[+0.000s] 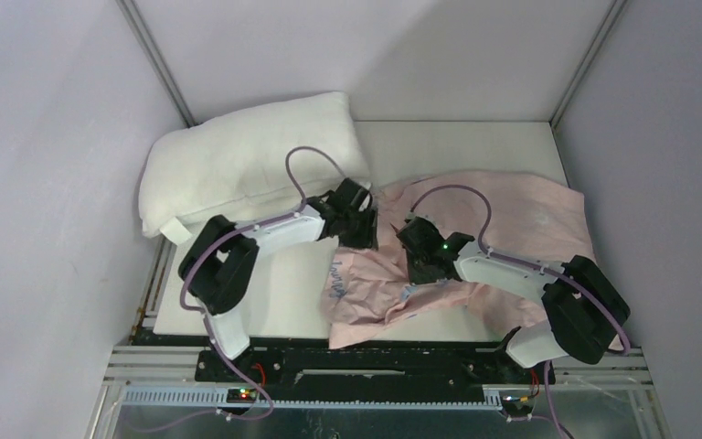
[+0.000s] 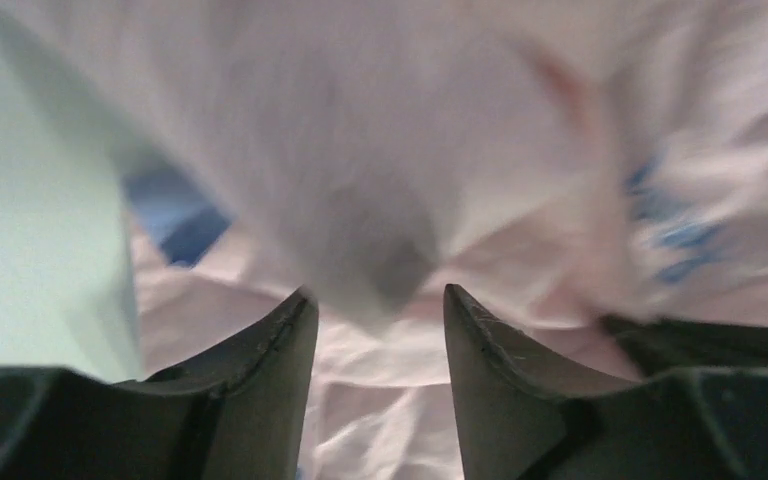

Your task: Put the pillow into the pillowcase

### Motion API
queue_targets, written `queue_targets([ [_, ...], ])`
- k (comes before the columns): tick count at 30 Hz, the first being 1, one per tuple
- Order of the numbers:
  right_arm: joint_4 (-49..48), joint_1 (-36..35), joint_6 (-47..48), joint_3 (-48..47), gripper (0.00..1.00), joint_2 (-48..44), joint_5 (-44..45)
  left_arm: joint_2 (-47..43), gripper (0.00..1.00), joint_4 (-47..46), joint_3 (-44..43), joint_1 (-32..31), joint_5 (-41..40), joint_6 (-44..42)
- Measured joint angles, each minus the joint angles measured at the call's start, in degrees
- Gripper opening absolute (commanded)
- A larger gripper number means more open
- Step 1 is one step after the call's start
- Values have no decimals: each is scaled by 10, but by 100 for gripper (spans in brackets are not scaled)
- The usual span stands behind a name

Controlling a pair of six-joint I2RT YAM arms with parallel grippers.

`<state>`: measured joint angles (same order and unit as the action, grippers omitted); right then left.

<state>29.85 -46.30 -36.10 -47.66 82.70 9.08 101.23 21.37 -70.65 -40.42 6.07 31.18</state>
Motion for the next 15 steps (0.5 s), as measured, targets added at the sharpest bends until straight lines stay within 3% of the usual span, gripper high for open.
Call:
queue_targets([
  [3, -8, 15, -10, 26, 0, 0, -8, 13, 59, 22, 49, 1, 4, 9],
  [8, -22, 20, -19, 36, 0, 0, -19, -13, 62, 20, 53, 17, -8, 10],
  [15, -29, 25, -21, 39, 0, 0, -24, -57, 58, -3, 47, 98, -24, 21],
])
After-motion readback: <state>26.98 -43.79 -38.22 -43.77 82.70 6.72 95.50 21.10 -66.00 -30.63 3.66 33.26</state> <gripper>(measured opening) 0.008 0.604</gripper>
